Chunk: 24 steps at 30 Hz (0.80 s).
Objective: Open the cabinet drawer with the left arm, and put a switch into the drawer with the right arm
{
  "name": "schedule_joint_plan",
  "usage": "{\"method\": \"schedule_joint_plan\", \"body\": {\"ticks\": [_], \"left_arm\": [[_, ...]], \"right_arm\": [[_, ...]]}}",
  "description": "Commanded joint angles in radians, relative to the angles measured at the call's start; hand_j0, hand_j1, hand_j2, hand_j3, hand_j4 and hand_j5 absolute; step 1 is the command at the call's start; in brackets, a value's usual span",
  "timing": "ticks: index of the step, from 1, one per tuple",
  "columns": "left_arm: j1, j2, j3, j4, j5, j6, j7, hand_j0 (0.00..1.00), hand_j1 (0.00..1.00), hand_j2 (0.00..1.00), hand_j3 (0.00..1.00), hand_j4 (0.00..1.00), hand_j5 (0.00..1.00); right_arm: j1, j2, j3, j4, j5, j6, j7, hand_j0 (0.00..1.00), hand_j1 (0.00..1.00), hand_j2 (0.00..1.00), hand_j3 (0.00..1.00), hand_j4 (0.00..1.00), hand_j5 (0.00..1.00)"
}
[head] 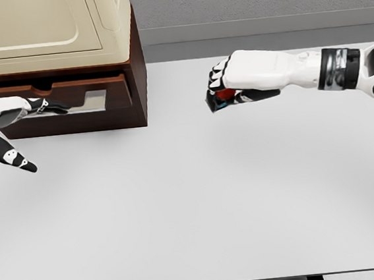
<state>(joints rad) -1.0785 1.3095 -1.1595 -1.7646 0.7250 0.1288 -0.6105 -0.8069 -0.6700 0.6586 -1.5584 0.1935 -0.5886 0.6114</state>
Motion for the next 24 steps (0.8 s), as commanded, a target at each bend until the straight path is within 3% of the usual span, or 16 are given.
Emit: {"method": "schedule_joint_plan", "body": {"ticks": [1,24], "left_arm": [[0.000,0.007,-0.014,0.002,-0.045,0.000,0.000,1.00,1.00,1.00,1.00,1.00,1.00],[0.028,0.039,-0.013,0.002,-0.006,0.000,0.000,1.00,1.00,1.00,1.00,1.00,1.00]], "right_arm": [[-0.002,0.020,-0.001,0.000,-0.006,0.013,-0.001,0.43,0.43,0.43,0.43,0.43,0.43],[-0.087,0.142,0.042,0.003,-0.006,0.087,-0.001,0.43,0.43,0.43,0.43,0.43,0.43]]}}
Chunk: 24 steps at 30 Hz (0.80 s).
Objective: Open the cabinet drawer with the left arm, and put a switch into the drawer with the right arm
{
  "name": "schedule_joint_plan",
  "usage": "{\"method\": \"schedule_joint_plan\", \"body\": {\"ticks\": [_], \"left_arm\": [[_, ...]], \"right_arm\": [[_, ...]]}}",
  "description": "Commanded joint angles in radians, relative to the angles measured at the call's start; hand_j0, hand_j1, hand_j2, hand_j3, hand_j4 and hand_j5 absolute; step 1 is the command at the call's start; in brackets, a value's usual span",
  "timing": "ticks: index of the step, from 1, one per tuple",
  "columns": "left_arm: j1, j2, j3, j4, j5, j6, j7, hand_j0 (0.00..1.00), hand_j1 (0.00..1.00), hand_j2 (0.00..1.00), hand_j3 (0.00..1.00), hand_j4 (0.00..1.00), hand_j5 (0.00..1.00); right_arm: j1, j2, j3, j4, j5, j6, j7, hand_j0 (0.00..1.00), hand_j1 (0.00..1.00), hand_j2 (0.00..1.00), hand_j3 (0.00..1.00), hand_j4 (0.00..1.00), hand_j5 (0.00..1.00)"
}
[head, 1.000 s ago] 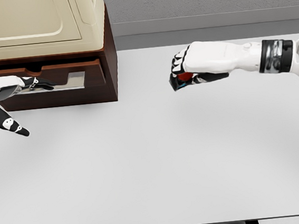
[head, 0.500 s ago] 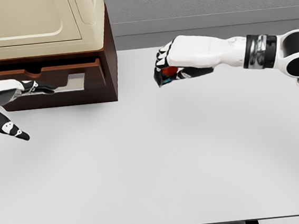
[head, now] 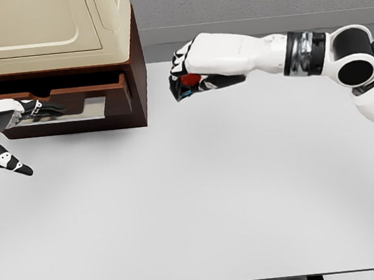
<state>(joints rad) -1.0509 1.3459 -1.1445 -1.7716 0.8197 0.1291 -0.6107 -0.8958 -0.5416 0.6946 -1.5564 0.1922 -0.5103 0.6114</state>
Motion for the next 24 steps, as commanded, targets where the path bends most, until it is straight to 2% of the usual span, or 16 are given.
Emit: {"method": "schedule_joint_plan", "body": {"ticks": [1,9,18,24], "left_arm": [[0.000,0.002,-0.029,0.009,-0.100,0.000,0.000,1.00,1.00,1.00,1.00,1.00,1.00],[0.005,0.004,-0.027,0.009,-0.070,0.000,0.000,1.00,1.00,1.00,1.00,1.00,1.00],[0.029,0.030,-0.026,0.008,-0.070,0.000,0.000,1.00,1.00,1.00,1.00,1.00,1.00],[0.043,0.030,-0.023,0.008,-0.070,0.000,0.000,1.00,1.00,1.00,1.00,1.00,1.00]], "right_arm": [[0.000,0.017,0.006,0.002,-0.005,0.010,-0.001,0.43,0.43,0.43,0.43,0.43,0.43],[-0.041,0.061,0.028,0.004,-0.005,0.039,-0.001,0.43,0.43,0.43,0.43,0.43,0.43],[-0.083,0.072,0.056,0.002,-0.005,0.059,-0.001,0.43,0.43,0.43,0.43,0.43,0.43],[-0.118,0.109,0.082,-0.001,-0.005,0.085,-0.001,0.43,0.43,0.43,0.43,0.43,0.43]]}}
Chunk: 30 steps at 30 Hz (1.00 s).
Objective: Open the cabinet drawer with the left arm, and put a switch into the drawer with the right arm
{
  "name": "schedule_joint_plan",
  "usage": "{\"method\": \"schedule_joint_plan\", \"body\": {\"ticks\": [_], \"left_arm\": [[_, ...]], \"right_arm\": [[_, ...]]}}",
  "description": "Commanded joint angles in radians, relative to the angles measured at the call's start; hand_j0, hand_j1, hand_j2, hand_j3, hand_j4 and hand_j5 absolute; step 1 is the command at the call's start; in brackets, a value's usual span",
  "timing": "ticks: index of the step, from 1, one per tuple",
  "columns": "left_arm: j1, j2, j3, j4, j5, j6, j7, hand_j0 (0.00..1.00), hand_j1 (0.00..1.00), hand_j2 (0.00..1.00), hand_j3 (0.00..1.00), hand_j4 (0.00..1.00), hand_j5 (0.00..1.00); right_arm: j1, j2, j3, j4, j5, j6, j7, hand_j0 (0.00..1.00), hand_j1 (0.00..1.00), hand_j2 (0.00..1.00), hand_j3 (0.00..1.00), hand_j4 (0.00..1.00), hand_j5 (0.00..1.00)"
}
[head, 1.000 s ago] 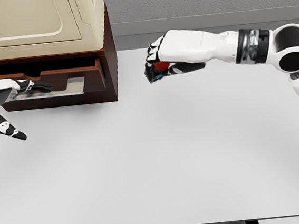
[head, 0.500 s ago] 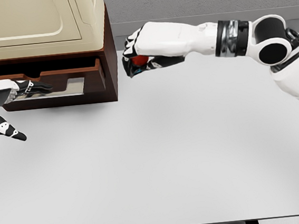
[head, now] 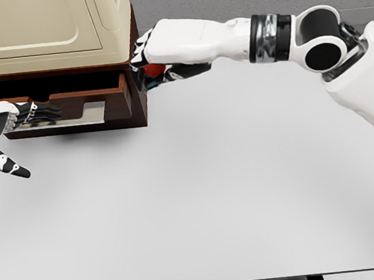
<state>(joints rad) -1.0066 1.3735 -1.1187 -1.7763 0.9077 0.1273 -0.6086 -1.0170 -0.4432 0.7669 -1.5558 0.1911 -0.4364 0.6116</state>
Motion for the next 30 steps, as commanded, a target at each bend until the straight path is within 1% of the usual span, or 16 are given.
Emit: {"method": "schedule_joint_plan", "body": {"ticks": [1,7,12,17,25,30], "left_arm": [[0.000,0.002,-0.050,0.012,-0.158,0.002,-0.002,1.00,1.00,1.00,1.00,1.00,1.00],[0.013,0.002,-0.050,0.012,-0.135,0.002,-0.002,1.00,1.00,1.00,1.00,1.00,1.00],[0.014,0.004,-0.052,0.012,-0.132,0.002,-0.002,1.00,1.00,1.00,1.00,1.00,1.00],[0.016,0.004,-0.055,0.012,-0.128,0.002,-0.002,1.00,1.00,1.00,1.00,1.00,1.00],[0.022,0.001,-0.052,0.012,-0.089,0.000,-0.002,1.00,1.00,1.00,1.00,1.00,1.00],[0.036,-0.002,-0.050,0.011,-0.043,0.000,-0.002,1.00,1.00,1.00,1.00,1.00,1.00]], "right_arm": [[0.000,0.014,0.014,-0.001,-0.004,0.013,-0.001,0.43,0.43,0.43,0.43,0.43,0.43],[-0.028,0.034,0.038,-0.001,-0.004,0.031,-0.001,0.43,0.43,0.43,0.43,0.43,0.43],[-0.040,0.035,0.040,-0.001,-0.005,0.033,-0.001,0.43,0.43,0.43,0.43,0.43,0.43],[-0.061,0.055,0.054,-0.001,-0.005,0.061,-0.001,0.43,0.43,0.43,0.43,0.43,0.43],[-0.069,0.057,0.055,-0.001,-0.005,0.062,-0.001,0.43,0.43,0.43,0.43,0.43,0.43],[-0.075,0.057,0.055,-0.001,-0.005,0.062,-0.001,0.43,0.43,0.43,0.43,0.43,0.43]]}}
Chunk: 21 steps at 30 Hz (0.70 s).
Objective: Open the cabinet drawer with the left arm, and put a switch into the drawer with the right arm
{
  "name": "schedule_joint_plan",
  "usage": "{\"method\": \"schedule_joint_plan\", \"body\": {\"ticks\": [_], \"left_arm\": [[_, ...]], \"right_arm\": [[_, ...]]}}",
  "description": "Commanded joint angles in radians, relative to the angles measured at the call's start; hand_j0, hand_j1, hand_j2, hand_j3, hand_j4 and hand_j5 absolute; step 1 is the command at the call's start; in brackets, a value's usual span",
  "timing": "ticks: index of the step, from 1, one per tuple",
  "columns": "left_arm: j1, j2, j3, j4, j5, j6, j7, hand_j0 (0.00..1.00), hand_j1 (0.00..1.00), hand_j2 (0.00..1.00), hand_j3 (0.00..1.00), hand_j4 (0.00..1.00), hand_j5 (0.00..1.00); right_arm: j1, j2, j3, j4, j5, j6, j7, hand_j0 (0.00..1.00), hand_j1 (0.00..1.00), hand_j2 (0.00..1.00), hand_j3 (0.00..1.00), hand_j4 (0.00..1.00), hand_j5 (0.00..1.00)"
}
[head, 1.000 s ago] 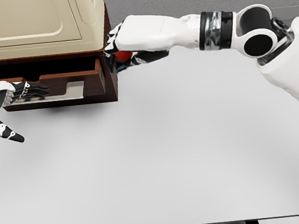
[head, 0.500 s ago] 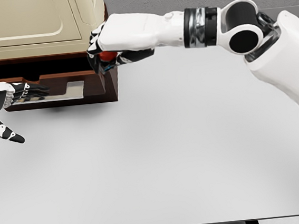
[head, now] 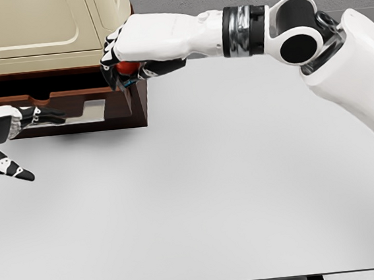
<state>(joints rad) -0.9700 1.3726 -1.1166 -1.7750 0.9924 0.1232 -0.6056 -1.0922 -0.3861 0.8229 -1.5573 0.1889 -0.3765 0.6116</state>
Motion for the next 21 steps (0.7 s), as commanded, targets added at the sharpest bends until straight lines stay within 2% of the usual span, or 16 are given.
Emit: {"method": "schedule_joint_plan", "body": {"ticks": [1,7,11,14,21], "left_arm": [[0.000,0.002,-0.052,0.009,-0.120,0.003,-0.005,1.00,1.00,1.00,1.00,1.00,1.00],[0.039,0.010,-0.055,0.009,-0.077,0.004,-0.005,1.00,1.00,1.00,1.00,1.00,1.00],[0.043,0.040,-0.057,0.009,-0.054,0.007,-0.005,1.00,1.00,1.00,1.00,1.00,1.00],[0.045,0.040,-0.057,0.009,-0.044,0.055,-0.005,1.00,1.00,1.00,1.00,1.00,1.00],[0.051,0.039,-0.057,0.011,-0.040,0.064,-0.005,1.00,1.00,1.00,1.00,1.00,1.00]], "right_arm": [[0.000,-0.001,-0.001,0.000,-0.003,0.002,-0.001,0.43,0.43,0.43,0.43,0.43,0.43],[0.000,-0.001,0.004,0.000,-0.005,0.004,-0.001,0.43,0.43,0.43,0.43,0.43,0.43],[-0.008,-0.001,0.004,-0.001,-0.005,0.010,-0.001,0.43,0.43,0.43,0.43,0.43,0.43],[-0.009,0.001,0.005,-0.001,-0.005,0.011,-0.001,0.43,0.43,0.43,0.43,0.43,0.43],[-0.028,0.021,0.021,0.002,-0.005,0.039,-0.001,0.43,0.43,0.43,0.43,0.43,0.43]]}}
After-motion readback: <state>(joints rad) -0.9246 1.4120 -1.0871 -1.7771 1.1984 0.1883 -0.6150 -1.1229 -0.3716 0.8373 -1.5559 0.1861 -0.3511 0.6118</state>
